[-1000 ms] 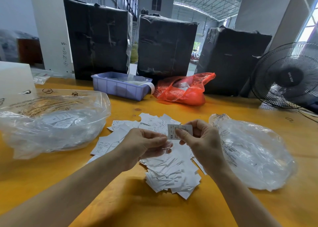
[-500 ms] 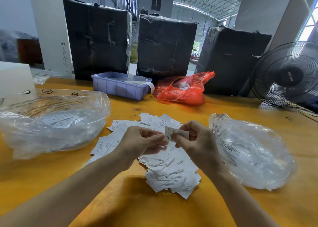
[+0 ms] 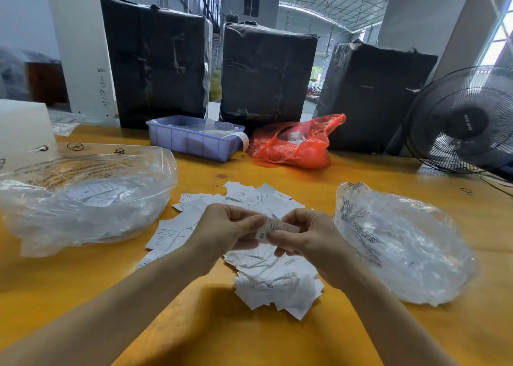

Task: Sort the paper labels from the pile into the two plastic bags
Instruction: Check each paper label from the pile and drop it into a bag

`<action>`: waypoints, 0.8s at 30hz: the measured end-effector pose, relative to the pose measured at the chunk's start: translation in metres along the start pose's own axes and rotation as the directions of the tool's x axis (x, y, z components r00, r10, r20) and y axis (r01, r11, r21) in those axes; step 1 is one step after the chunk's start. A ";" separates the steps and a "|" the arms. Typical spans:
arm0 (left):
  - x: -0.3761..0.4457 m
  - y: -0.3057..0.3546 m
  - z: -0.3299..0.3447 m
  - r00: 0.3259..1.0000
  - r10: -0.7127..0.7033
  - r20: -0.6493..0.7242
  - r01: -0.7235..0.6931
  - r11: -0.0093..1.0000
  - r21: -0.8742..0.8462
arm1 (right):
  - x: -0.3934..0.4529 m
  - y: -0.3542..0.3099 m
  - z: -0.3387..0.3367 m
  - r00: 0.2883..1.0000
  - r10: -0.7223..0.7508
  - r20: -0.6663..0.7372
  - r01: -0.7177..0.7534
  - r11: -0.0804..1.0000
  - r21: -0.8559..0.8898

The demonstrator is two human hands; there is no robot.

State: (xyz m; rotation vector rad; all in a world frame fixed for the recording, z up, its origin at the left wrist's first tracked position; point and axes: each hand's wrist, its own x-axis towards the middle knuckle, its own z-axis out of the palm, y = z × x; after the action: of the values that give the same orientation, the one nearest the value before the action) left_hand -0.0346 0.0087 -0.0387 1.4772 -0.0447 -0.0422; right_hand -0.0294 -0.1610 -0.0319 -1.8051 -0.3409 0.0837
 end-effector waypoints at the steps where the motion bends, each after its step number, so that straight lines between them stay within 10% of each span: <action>1: 0.000 0.000 0.000 1.000 -0.006 -0.001 0.006 1.000 0.008 | 0.000 0.000 -0.001 0.999 0.032 0.024 -0.033 0.999 0.026; 24: -0.005 -0.006 0.004 0.984 -0.030 0.176 -0.003 0.983 0.184 | -0.002 -0.005 -0.003 0.990 -0.087 0.110 0.119 0.935 -0.333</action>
State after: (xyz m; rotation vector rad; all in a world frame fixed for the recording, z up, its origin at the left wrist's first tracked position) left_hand -0.0396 0.0043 -0.0446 1.6549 -0.1884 -0.1857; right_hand -0.0320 -0.1635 -0.0264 -2.1253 -0.5429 0.0366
